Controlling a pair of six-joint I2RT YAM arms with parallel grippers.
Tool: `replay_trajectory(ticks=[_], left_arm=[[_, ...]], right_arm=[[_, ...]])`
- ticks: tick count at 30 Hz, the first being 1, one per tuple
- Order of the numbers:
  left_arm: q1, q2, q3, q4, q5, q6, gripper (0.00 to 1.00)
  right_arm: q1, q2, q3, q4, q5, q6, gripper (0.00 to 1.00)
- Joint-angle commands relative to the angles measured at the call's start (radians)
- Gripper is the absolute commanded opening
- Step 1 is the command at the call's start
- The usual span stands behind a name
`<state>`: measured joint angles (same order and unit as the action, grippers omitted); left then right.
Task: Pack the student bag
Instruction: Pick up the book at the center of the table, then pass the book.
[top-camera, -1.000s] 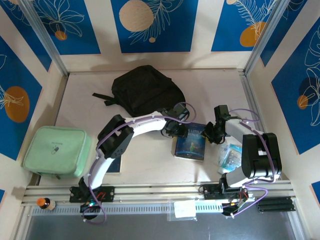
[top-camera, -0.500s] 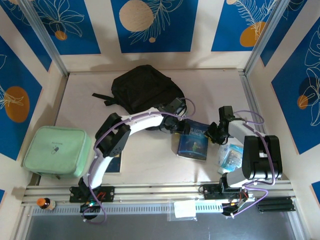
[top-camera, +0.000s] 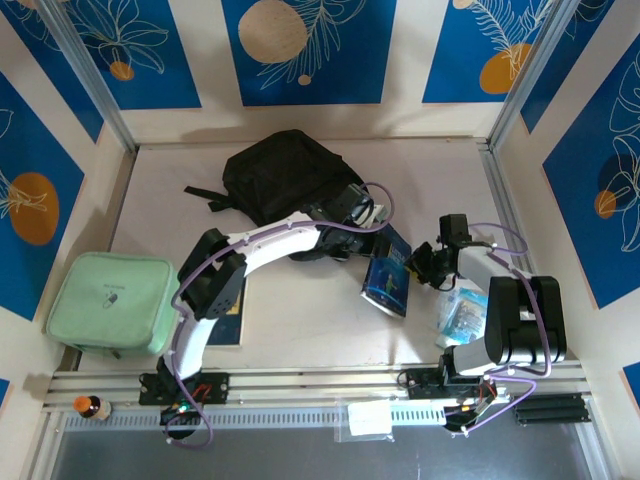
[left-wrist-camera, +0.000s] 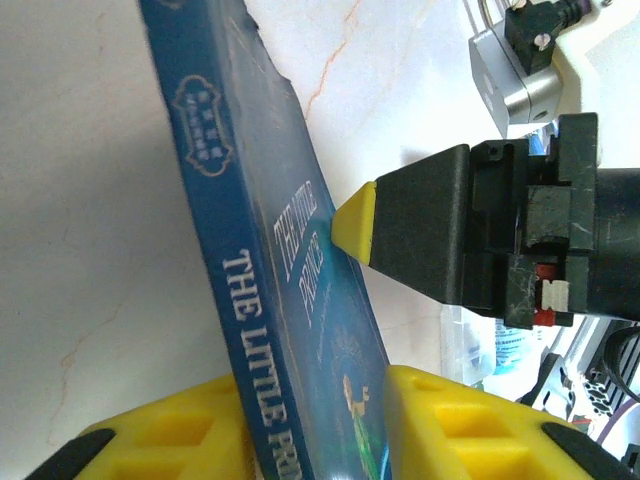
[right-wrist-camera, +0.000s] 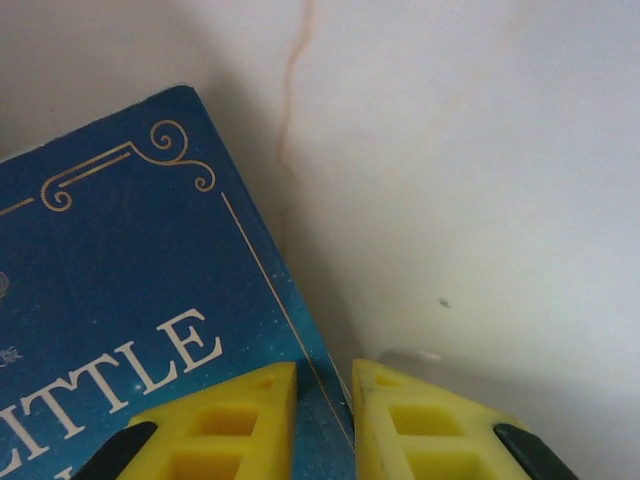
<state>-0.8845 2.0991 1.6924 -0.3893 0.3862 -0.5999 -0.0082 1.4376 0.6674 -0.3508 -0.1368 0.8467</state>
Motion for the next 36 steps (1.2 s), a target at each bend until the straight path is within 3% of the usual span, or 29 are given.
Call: replay_trajectory(ticks=[1,8,14,17,19,24,33,36], left_arm=[[0.005,-0.025,-0.003,-0.012,-0.022,0.016,0.32],[0.027,-0.051,-0.014,-0.045,-0.083,0.019,0.25],[0.053,-0.072,-0.017,-0.053,-0.120,0.014,0.13],[0.077,-0.090,-0.011,-0.066,-0.138,0.022,0.05],[0.099,-0.109,-0.010,-0.069,-0.143,0.028,0.00],[0.170,-0.186,-0.023,-0.051,-0.153,0.015,0.00],[0.324,-0.405,-0.209,0.210,-0.158,-0.170,0.00],[0.354,-0.494,-0.326,0.345,-0.245,-0.283,0.00]], right_arm=[[0.013,0.030,0.022,0.046,-0.084,0.011,0.21],[0.039,0.069,0.078,0.039,-0.053,-0.007,0.21],[0.055,0.064,0.101,0.035,-0.013,-0.020,0.27],[0.062,0.045,0.112,0.033,0.005,-0.025,0.32],[0.065,0.025,0.113,0.046,0.003,-0.020,0.41],[0.071,-0.053,0.087,0.143,-0.051,0.015,0.60],[0.115,-0.140,0.030,0.446,-0.246,0.202,0.77],[0.156,-0.137,0.028,0.547,-0.272,0.295,0.81]])
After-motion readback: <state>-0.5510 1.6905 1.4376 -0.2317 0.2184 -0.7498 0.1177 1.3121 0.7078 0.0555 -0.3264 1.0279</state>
